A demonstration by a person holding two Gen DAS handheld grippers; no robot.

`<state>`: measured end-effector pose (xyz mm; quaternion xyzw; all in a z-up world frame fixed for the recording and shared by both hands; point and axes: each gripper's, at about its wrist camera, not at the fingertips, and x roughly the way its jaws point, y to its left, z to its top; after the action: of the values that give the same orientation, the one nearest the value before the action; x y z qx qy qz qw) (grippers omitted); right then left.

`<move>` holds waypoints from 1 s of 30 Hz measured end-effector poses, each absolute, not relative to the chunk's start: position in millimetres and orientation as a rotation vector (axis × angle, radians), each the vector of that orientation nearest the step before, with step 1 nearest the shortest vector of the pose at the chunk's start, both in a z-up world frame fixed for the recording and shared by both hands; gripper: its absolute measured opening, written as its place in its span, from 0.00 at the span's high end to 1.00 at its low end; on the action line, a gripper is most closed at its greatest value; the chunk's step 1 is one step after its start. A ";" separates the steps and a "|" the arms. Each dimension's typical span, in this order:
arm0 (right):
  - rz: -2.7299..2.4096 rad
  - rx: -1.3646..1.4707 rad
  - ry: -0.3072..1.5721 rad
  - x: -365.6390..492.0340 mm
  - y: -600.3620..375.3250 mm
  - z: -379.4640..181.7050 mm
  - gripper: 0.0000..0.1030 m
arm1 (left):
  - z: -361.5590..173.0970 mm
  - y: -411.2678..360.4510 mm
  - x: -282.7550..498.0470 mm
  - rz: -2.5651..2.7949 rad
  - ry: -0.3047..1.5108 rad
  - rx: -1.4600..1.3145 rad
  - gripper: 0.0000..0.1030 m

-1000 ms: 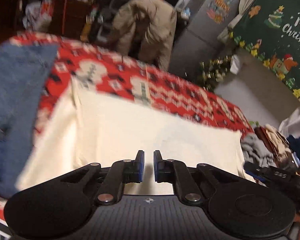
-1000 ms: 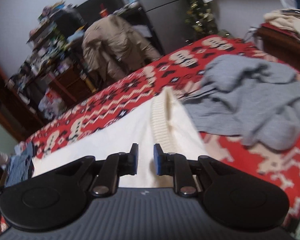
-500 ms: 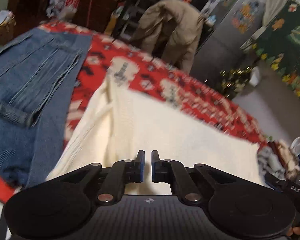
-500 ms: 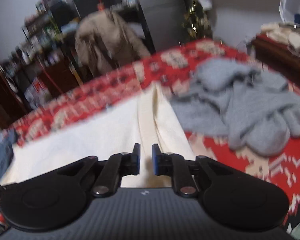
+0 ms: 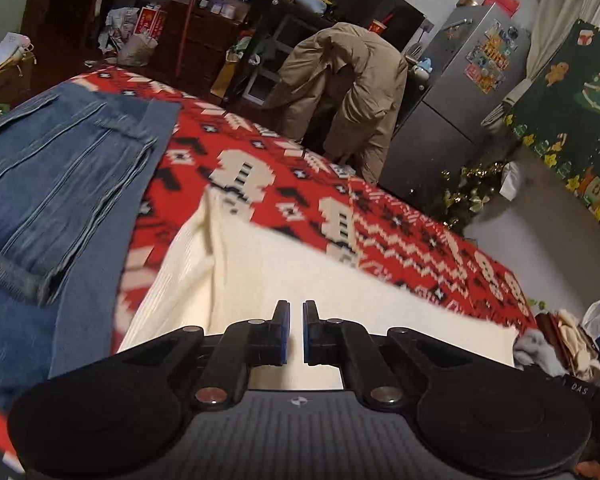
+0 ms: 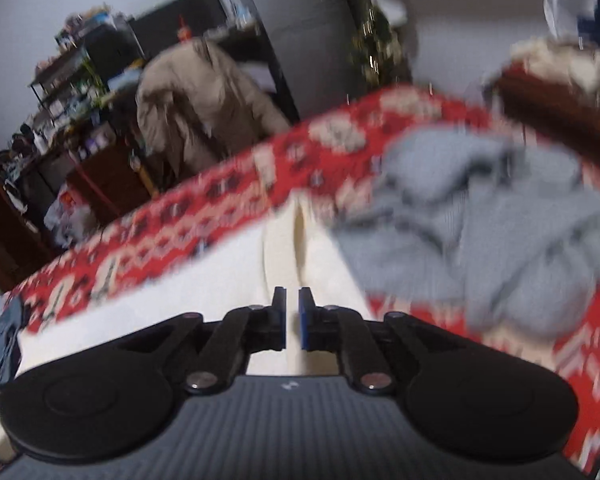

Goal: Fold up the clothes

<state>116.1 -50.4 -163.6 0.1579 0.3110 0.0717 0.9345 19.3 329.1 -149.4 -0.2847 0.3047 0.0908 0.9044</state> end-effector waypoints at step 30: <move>0.425 0.198 0.718 183.9 97.5 -196.6 0.99 | -180.8 274.4 156.3 -0.025 0.719 -0.429 0.97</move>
<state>183.9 97.5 -196.6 0.0958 0.3482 0.2059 0.9095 156.3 274.4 -180.8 -0.2085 0.3490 -0.0121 0.9136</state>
